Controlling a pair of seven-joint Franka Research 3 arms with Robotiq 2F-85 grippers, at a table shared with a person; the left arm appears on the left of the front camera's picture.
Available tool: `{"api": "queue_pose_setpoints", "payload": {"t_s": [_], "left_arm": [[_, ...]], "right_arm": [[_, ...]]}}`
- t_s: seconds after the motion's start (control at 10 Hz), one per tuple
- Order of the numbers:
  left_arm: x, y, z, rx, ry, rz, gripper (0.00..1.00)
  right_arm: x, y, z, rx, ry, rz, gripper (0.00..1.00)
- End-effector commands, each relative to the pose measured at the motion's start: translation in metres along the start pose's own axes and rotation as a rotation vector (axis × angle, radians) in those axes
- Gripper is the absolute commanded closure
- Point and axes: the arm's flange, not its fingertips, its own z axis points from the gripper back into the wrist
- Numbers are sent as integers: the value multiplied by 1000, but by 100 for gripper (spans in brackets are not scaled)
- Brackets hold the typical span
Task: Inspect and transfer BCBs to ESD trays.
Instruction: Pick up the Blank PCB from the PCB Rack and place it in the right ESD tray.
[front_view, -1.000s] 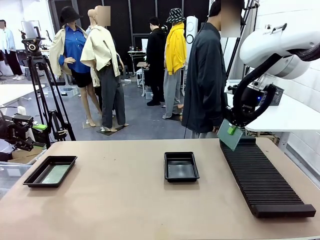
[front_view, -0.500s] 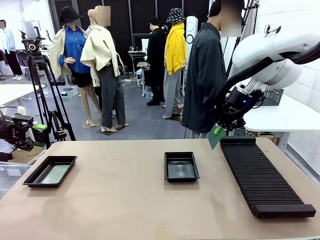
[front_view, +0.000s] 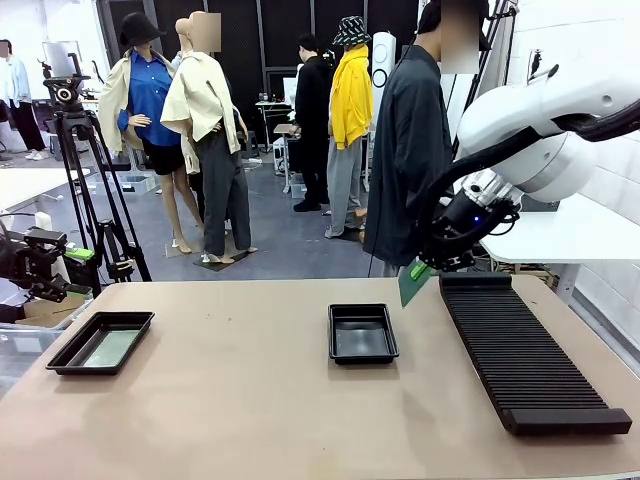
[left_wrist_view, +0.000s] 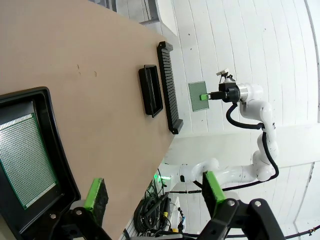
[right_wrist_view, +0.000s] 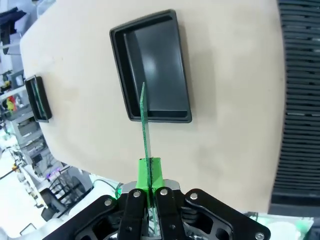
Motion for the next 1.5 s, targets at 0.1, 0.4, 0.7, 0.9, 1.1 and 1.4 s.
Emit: {"api": "queue_pose_setpoints", "payload": {"t_s": [0.1,0.4,0.7,0.9,1.1,1.4], "left_arm": [[-1,-2,-1,-15,-14,-1,0],[-1,-2,-1,-15,-14,-1,0],[-1,-2,-1,-15,-14,-1,0],[-1,-2,-1,-15,-14,-1,0],[-1,-2,-1,-15,-14,-1,0],[-1,-2,-1,-15,-14,-1,0]], "right_arm": [[-5,-8,-19,82,-26,65,100],[5,-4,-45,158,-19,86,100],[14,6,-78,171,5,89,100],[23,14,-103,150,-19,55,100],[32,20,-126,137,2,34,100],[38,22,-142,138,-36,20,100]]}}
